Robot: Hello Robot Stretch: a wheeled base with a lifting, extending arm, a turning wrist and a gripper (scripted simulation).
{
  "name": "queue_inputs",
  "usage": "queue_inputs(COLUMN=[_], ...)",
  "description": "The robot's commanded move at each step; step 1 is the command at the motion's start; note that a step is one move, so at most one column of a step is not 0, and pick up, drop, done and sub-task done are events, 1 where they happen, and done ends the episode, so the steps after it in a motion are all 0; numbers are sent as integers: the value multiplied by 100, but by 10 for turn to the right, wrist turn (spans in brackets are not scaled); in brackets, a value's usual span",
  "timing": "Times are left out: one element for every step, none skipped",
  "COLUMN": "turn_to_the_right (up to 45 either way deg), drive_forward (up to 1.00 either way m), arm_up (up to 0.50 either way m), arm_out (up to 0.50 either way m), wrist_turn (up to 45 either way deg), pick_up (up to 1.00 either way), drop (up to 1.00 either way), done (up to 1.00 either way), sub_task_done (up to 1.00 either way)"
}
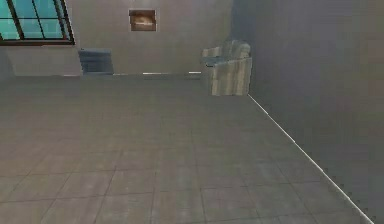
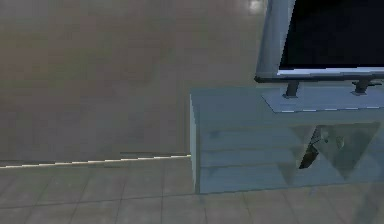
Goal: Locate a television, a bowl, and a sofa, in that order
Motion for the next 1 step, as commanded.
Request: queue_inputs(turn_to_the_right=[0], drive_forward=[100], arm_up=[0], arm_out=[0], wrist_turn=[0], pick_up=[0], drop=[0], done=[0], sub_task_done=[0])
